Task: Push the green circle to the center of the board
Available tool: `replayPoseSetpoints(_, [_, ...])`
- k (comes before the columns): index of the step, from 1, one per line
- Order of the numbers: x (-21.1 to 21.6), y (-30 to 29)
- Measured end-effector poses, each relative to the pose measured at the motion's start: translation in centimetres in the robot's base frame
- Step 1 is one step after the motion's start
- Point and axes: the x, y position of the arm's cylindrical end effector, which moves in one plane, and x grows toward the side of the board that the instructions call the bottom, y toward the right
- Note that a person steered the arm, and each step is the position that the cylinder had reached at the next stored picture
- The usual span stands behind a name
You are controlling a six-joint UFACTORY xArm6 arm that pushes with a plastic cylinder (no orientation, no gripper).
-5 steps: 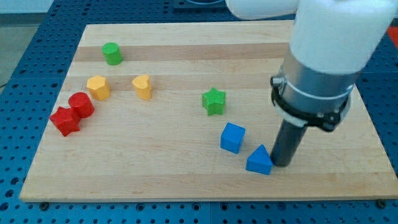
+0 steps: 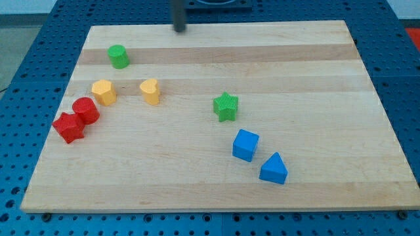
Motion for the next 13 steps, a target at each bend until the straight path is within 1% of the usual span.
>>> replayPoseSetpoints(1, [0.4, -7.0])
replayPoseSetpoints(2, [4.8, -12.7])
replayPoseSetpoints(3, [7.7, -17.1])
replayPoseSetpoints(4, [11.1, -14.2])
replayPoseSetpoints(5, [12.1, -7.6])
replayPoseSetpoints(6, [10.8, -7.2])
replayPoseSetpoints(7, [10.4, -5.4])
replayPoseSetpoints(8, [10.4, 1.2])
replayPoseSetpoints(9, [9.2, 4.0])
replayPoseSetpoints(10, [10.2, 8.8])
replayPoseSetpoints(11, [11.9, 12.2])
replayPoseSetpoints(12, [10.3, 15.1])
replayPoseSetpoints(13, [13.2, 16.0])
